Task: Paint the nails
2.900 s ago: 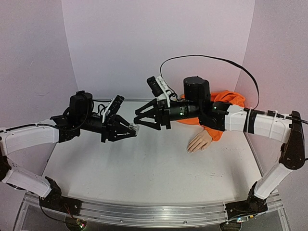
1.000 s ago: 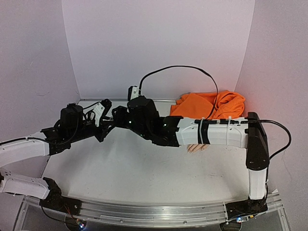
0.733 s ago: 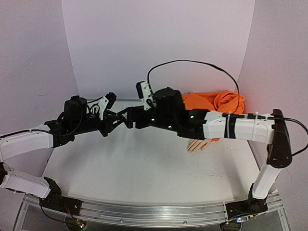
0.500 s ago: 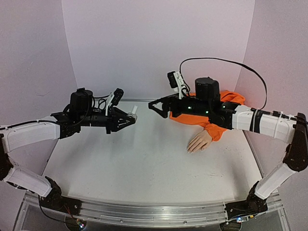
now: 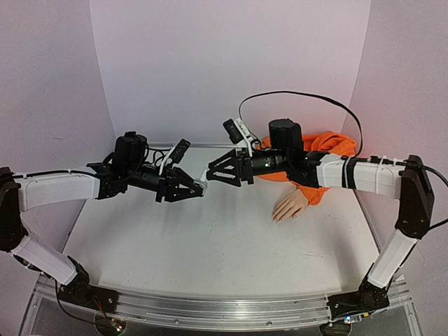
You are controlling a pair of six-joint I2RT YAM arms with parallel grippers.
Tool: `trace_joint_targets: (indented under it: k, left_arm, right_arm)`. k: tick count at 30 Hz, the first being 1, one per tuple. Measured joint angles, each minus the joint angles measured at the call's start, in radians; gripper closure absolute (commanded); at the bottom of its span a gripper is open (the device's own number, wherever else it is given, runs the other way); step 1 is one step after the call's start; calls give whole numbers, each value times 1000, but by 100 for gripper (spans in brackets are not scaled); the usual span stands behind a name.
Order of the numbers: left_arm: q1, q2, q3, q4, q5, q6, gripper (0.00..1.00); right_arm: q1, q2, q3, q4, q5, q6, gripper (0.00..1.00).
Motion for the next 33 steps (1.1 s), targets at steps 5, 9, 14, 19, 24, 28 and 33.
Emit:
trace_joint_targets:
  k: [5, 9, 14, 19, 24, 28, 33]
  left_arm:
    - [-4, 0, 0, 0, 28, 0, 100]
    - [-5, 4, 1, 0, 38, -4, 100]
    - [-5, 13, 8, 0, 44, -17, 100]
    - [-5, 13, 13, 2, 48, -18, 100]
    - [-5, 13, 13, 7, 55, -18, 100]
    - [-8, 13, 13, 8, 67, -18, 100]
    - [-8, 8, 13, 4, 59, -16, 100]
  right_arm:
    - [0, 39, 25, 47, -72, 19, 57]
    - [0, 40, 26, 99, -121, 44, 61]
    - [5, 45, 27, 141, -163, 60, 61]
    - [11, 70, 32, 157, -183, 66, 67]
    - [16, 91, 42, 158, -194, 77, 85]
    - [18, 97, 48, 167, -200, 86, 100]
    - [23, 103, 46, 185, -190, 81, 100]
